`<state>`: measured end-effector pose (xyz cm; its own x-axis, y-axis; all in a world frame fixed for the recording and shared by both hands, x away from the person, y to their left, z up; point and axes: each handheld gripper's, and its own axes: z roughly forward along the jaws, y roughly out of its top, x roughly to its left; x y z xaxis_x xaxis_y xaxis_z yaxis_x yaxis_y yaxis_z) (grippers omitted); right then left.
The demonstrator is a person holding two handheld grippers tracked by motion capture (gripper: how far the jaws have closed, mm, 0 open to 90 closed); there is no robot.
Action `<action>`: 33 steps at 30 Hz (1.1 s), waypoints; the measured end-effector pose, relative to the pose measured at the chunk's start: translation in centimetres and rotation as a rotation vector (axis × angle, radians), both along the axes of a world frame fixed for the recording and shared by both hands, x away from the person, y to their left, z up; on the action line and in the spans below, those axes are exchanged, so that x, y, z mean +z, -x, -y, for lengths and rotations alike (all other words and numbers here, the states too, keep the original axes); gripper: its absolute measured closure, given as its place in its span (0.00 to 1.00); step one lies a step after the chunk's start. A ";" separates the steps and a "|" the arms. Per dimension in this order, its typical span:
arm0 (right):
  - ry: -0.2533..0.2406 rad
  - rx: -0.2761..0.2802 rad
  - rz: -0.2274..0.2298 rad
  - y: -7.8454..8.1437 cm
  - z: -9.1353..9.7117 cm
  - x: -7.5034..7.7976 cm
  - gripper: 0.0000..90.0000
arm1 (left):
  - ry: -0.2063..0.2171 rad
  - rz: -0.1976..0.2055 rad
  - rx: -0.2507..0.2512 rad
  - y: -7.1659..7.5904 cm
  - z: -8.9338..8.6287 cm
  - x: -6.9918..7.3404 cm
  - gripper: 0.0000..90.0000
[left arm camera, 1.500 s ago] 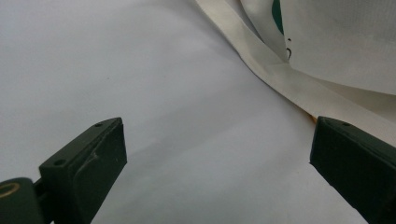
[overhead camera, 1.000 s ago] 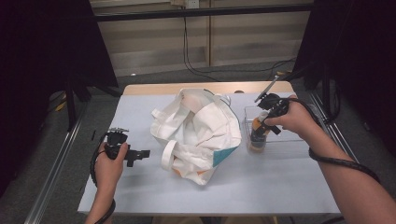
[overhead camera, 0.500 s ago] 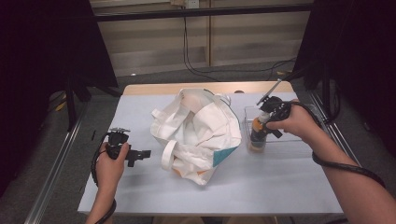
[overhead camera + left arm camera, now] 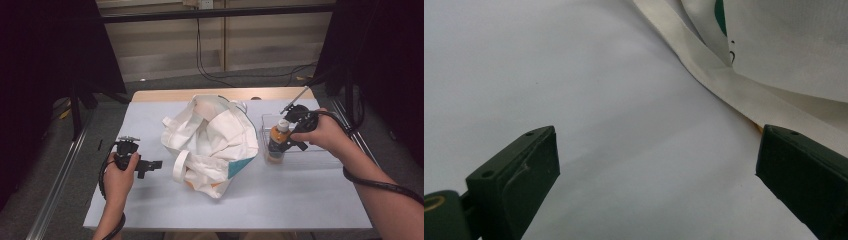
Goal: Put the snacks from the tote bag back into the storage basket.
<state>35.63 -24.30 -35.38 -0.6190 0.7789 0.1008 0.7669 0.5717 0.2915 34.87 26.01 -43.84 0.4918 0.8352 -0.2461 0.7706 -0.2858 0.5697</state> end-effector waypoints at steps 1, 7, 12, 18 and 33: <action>-0.002 0.007 0.010 0.0 0.1 0.0 0.15 | 0.002 -0.002 -0.002 0.0 0.0 0.0 0.04; -0.009 0.009 0.009 0.4 0.1 -0.2 0.15 | -0.001 -0.001 0.000 0.0 0.0 0.0 0.04; -0.016 0.016 0.010 0.8 0.4 -0.5 0.15 | -0.003 -0.001 -0.001 0.0 0.1 0.0 0.04; -0.015 0.019 -0.002 1.4 0.8 -1.0 0.14 | -0.001 0.004 0.002 0.0 0.1 0.0 0.04; -0.025 0.021 -0.011 2.9 1.7 -1.8 0.13 | 0.008 0.003 0.006 -0.1 0.5 0.0 0.04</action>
